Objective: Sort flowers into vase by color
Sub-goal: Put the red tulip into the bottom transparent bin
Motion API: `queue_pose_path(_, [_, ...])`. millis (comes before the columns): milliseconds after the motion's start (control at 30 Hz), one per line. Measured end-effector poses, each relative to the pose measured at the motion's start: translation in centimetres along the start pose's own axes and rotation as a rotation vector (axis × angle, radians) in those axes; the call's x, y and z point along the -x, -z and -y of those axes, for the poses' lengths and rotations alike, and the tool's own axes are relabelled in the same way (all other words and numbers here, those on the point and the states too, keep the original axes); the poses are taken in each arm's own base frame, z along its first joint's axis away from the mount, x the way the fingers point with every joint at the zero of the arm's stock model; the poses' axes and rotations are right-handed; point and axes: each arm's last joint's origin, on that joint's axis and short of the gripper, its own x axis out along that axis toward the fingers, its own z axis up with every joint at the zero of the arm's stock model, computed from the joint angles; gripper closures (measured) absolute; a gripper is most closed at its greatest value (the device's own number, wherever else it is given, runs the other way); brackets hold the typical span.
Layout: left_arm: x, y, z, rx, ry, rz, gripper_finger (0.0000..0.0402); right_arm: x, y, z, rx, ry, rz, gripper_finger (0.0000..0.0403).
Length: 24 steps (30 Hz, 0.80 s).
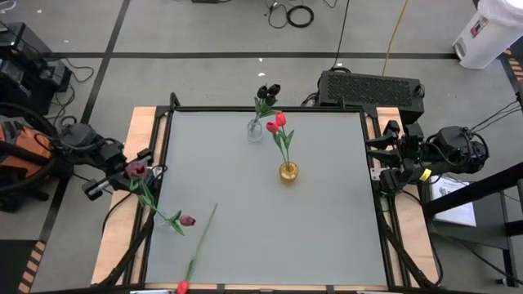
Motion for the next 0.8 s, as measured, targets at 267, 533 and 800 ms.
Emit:
queue_pose_path(267, [-0.16, 0.77, -0.43, 0.039, -0.016, 0.035, 0.0394, 0.0, 0.0, 0.0, 0.0, 0.0, 0.0, 0.0243])
queue_pose_path(533, [-0.1, 0.61, -0.49, 0.026, -0.054, 0.062, 0.0394, 0.0, 0.0, 0.0, 0.0, 0.0, 0.0, 0.0243])
queue_pose_path(800, [0.44, 0.94, -0.41, -0.039, -0.076, 0.049, 0.0394, 0.0, 0.0, 0.0, 0.0, 0.0, 0.0, 0.0243])
